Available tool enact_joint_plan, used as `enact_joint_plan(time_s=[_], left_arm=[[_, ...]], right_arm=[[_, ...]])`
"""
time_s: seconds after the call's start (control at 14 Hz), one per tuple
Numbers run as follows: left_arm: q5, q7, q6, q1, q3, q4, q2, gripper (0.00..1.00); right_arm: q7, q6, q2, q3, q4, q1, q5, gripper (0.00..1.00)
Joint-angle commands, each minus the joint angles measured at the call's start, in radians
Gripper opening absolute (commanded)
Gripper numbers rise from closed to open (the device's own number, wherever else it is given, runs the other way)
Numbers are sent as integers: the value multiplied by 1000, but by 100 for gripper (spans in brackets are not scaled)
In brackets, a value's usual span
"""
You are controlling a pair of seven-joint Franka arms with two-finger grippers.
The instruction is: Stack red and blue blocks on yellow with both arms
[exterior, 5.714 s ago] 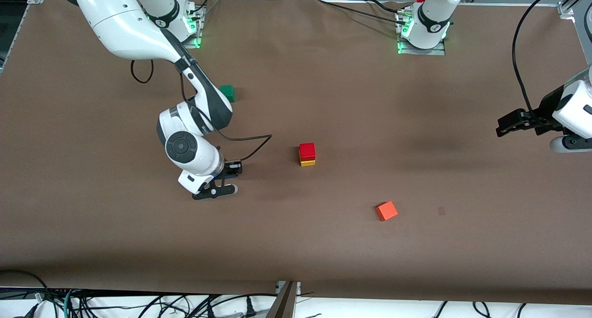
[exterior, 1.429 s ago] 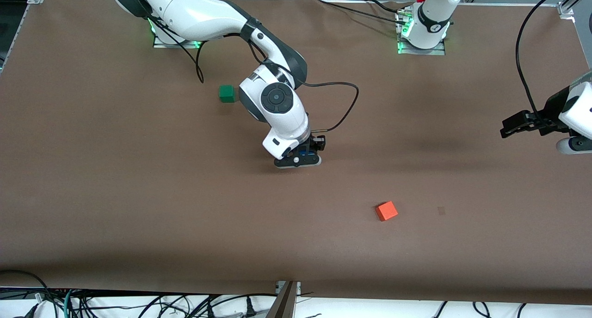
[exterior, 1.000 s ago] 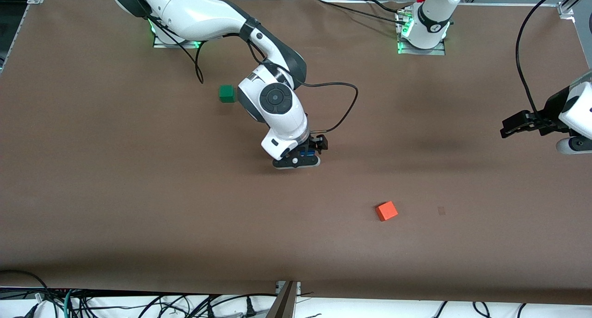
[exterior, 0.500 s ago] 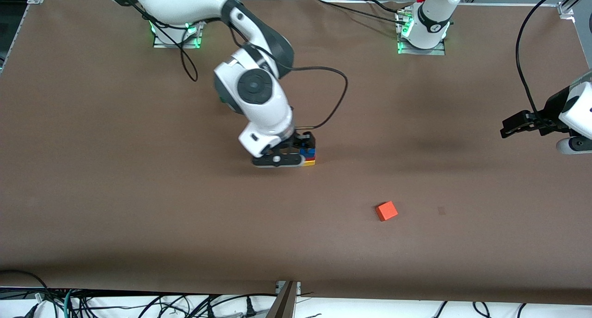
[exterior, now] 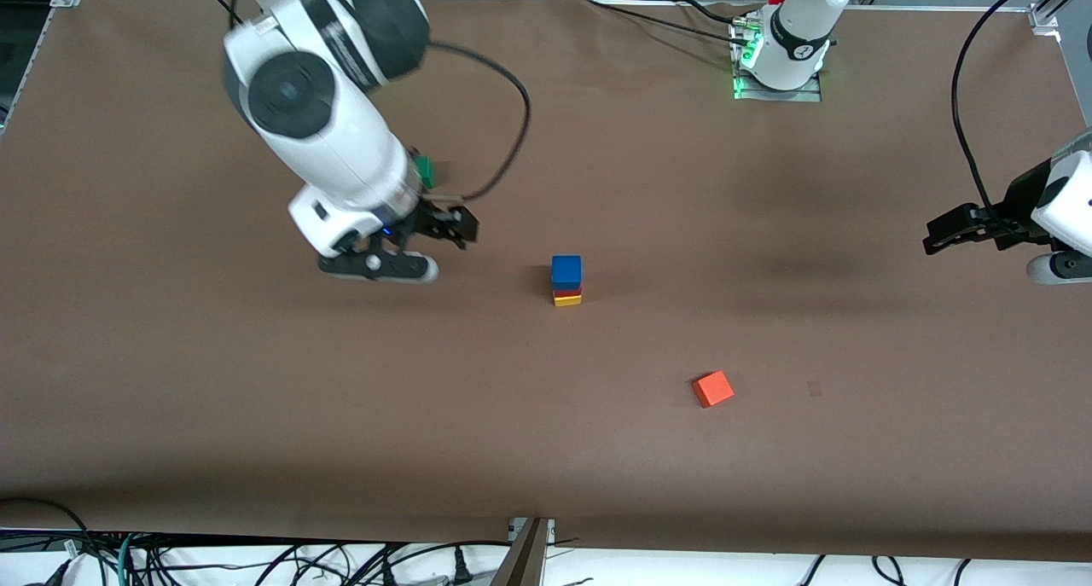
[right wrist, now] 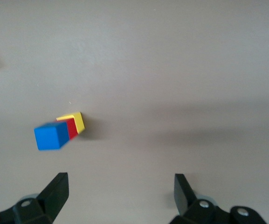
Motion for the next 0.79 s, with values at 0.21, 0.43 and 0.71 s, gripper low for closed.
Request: enact_joint_plan(time_s=[0.21, 0.43, 0.71], left_arm=[[-6, 22, -7, 8, -5, 29, 13, 100], [-6, 22, -7, 8, -5, 29, 13, 100], [-6, 22, -7, 8, -5, 31, 13, 100]], right_arm=[[-256, 3, -395, -174, -421, -22, 86, 100], [-360, -44, -484, -233, -481, -25, 86, 100], [-472, -89, -512, -198, -481, -157, 82, 100]])
